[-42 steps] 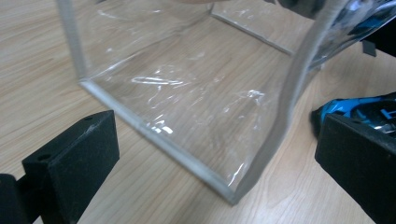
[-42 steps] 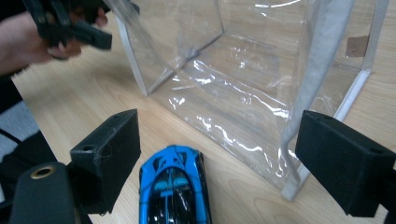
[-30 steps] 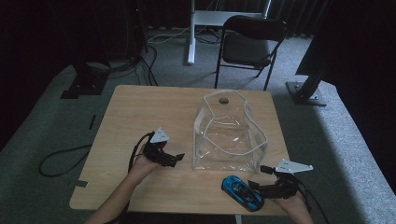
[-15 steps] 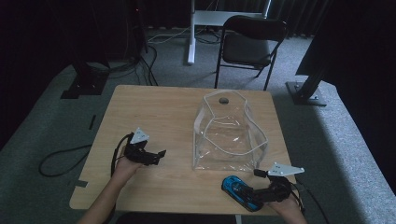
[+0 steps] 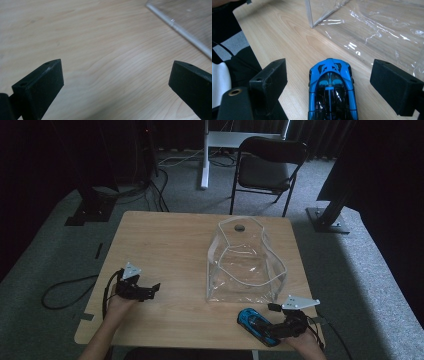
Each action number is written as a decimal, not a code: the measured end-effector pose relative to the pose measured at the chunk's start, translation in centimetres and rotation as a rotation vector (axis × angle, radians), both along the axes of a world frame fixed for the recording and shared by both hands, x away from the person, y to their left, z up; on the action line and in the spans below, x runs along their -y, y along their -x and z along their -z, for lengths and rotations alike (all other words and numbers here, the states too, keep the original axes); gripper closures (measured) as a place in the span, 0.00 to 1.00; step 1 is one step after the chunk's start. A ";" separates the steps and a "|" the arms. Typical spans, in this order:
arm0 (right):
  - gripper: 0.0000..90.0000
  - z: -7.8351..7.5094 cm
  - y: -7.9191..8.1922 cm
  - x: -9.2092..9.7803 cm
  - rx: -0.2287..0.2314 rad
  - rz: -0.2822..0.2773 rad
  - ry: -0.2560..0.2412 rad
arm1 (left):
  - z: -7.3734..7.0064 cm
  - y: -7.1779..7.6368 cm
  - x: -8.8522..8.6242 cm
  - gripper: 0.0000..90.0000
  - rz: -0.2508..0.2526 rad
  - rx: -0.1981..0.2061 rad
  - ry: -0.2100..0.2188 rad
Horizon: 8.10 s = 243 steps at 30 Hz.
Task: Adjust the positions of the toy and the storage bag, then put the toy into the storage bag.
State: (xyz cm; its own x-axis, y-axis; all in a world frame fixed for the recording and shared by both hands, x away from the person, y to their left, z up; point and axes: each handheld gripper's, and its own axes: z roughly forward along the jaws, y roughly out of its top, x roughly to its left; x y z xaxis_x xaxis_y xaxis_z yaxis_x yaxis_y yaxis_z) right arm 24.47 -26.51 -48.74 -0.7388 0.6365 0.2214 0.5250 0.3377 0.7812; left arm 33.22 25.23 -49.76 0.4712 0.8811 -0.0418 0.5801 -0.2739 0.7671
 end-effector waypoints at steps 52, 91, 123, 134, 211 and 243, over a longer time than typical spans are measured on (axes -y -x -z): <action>0.15 1.3 -0.1 -1.1 -0.037 -0.013 0.099 | 4.7 5.1 -6.8 0.00 -0.266 -0.129 -0.105; 0.24 3.9 -1.3 -4.4 -0.117 -0.055 0.434 | 5.0 5.0 -7.3 0.00 -0.265 -0.093 -0.090; 0.29 3.5 -1.1 -4.5 -0.130 0.005 0.407 | 5.0 5.0 -7.3 0.00 -0.265 -0.093 -0.089; 0.29 2.5 -0.5 -2.7 -0.105 0.049 0.311 | 5.0 5.0 -7.3 0.00 -0.265 -0.093 -0.089; 0.29 -18.2 -2.0 0.4 0.283 0.075 0.072 | 5.0 4.8 -7.2 0.00 -0.262 -0.093 -0.090; 0.29 -19.7 -8.5 -3.9 0.251 -0.074 0.157 | 5.0 4.7 -7.2 0.00 -0.262 -0.092 -0.092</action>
State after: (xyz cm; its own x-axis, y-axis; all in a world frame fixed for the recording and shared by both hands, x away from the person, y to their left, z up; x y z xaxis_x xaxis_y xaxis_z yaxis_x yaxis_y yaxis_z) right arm 33.01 -22.65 -29.05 -0.8036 0.5911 -0.0702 0.2921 0.4944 0.8187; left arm 28.50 32.45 -54.75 0.2249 0.9743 0.0114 0.7065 -0.1711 0.6868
